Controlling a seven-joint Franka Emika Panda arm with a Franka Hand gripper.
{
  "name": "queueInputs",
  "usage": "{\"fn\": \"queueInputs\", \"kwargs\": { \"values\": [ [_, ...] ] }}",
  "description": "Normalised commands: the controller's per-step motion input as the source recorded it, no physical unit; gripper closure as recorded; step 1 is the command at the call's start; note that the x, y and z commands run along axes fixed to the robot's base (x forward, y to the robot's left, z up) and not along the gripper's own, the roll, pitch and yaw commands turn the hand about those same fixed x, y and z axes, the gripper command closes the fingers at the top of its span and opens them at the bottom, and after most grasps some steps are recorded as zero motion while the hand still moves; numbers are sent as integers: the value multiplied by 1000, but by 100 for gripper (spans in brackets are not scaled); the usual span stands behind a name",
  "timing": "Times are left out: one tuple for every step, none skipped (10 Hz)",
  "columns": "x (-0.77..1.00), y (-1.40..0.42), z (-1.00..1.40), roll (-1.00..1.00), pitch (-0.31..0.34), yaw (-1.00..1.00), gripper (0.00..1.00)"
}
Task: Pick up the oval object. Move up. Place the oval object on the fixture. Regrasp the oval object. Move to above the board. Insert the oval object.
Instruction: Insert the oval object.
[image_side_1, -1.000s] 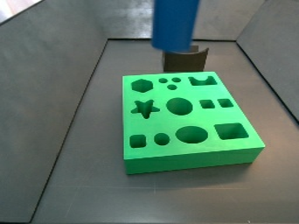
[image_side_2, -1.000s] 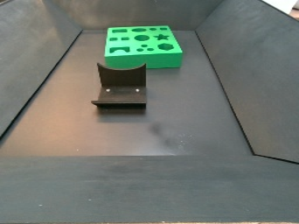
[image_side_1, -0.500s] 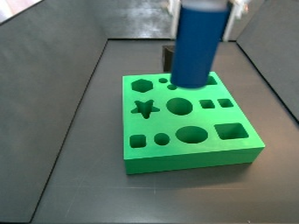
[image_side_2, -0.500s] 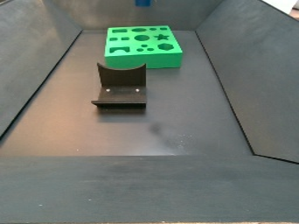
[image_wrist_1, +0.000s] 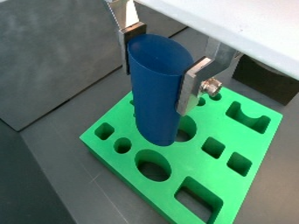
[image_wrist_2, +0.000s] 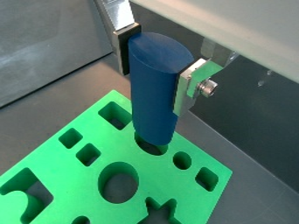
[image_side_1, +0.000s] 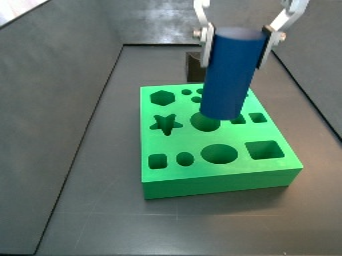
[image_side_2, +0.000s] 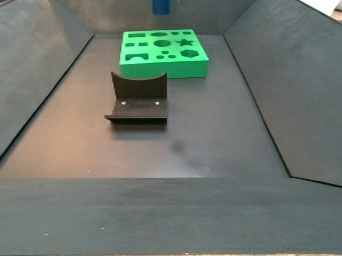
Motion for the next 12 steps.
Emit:
{"fn": "queueInputs", "kwargs": {
  "values": [
    [129, -126, -226, 0, 0, 43, 100],
    [160, -134, -223, 0, 0, 54, 100],
    [123, -134, -223, 7, 0, 37, 100],
    [106, -111, -229, 7, 0, 40, 100],
    [131, -77, -251, 14, 0, 86, 100],
    [160, -63, -271, 27, 0, 154, 100],
    [51, -80, -274, 50, 0, 197, 100],
    [0, -106, -289, 66, -3, 183, 100],
    [0, -94, -274, 69, -1, 160, 100],
    [0, -89, -274, 84, -3, 143, 100],
    [0, -71, -263, 84, -3, 154, 100],
    [0, 0, -260, 93, -10, 183, 100]
  ]
}}
